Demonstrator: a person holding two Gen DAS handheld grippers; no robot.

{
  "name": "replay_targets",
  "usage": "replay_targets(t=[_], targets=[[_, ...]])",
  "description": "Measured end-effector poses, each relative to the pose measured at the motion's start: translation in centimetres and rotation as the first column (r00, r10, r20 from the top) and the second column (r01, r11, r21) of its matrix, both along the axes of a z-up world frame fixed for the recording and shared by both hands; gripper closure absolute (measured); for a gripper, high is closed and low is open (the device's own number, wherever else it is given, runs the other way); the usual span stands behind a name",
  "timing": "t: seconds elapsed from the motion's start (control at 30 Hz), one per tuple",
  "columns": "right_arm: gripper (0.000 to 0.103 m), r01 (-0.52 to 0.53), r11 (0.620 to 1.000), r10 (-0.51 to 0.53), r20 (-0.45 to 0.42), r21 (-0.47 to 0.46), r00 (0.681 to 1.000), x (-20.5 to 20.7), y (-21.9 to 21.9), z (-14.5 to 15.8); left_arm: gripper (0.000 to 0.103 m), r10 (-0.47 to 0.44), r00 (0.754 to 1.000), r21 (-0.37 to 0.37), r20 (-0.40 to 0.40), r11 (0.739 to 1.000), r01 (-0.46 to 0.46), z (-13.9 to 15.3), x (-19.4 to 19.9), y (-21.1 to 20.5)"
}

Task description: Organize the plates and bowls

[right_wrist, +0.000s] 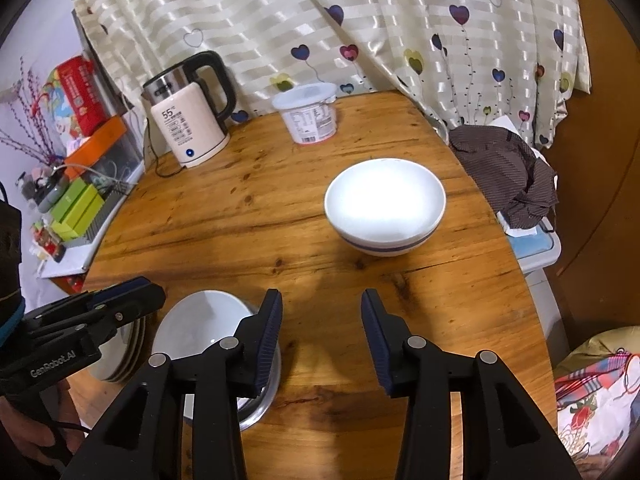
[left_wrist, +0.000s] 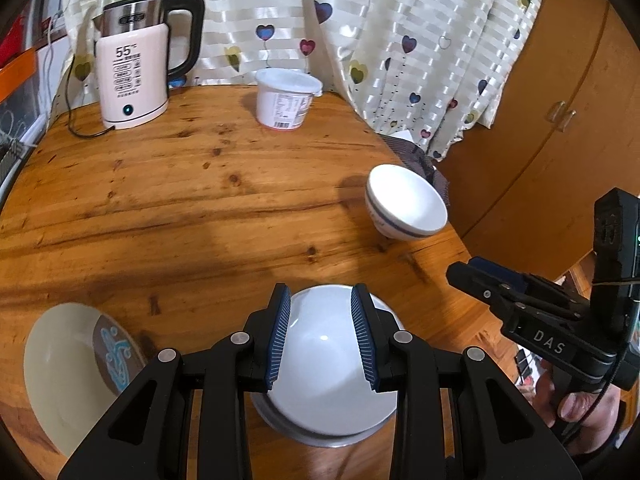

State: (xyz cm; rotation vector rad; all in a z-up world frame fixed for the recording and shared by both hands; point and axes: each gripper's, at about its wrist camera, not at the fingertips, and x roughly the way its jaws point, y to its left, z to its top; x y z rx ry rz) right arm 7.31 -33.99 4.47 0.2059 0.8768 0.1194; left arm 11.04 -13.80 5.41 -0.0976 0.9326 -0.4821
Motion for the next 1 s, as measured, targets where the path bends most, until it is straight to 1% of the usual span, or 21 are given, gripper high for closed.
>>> replay_targets(t=[0.27, 0.7, 1.0], targets=[[0.062, 0.017, 1.000, -0.017, 0.005, 0.004, 1.000, 0.5, -1.0, 0.1, 0.070, -0.024, 1.000, 0.004, 0.002, 1.000, 0.024, 0.5, 1.1, -1.5], [0.062, 0.054, 0.998, -0.054, 0.002, 0.013, 0.999, 2.1, -3.5, -0.1, 0.070, -0.071, 0.997, -0.002, -0.031, 0.997, 0.071, 0.3, 3.8, -4.6], [0.062, 0.076, 0.997, -0.076, 0.002, 0.017, 0.997, 3.5, -5.2, -0.4, 0.070, -0.098, 0.993, -0.009, -0.063, 0.995, 0.098, -0.4, 5.8, -6.8]])
